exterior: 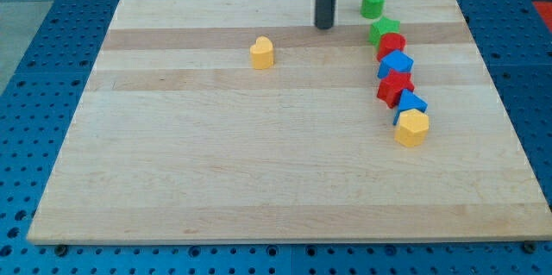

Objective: Move the red circle and heart towards the left side of the board

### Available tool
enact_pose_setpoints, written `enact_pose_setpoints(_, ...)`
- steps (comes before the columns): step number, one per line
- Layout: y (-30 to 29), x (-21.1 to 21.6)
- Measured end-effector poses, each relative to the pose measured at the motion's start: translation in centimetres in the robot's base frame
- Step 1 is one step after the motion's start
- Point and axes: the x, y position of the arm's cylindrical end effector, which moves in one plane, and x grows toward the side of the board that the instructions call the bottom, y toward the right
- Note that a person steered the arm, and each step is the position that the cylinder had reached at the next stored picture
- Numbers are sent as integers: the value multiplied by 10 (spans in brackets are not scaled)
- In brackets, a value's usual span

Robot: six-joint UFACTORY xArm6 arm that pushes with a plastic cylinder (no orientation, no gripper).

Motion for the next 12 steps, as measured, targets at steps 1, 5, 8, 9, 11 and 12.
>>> enact_pose_setpoints(1,37,0)
enact_pose_setpoints(5,171,47)
enact_pose_setpoints(8,63,71)
enact_pose_setpoints(9,23,71)
enact_pose_setpoints(11,-15,71)
enact_pose_setpoints(12,16,74)
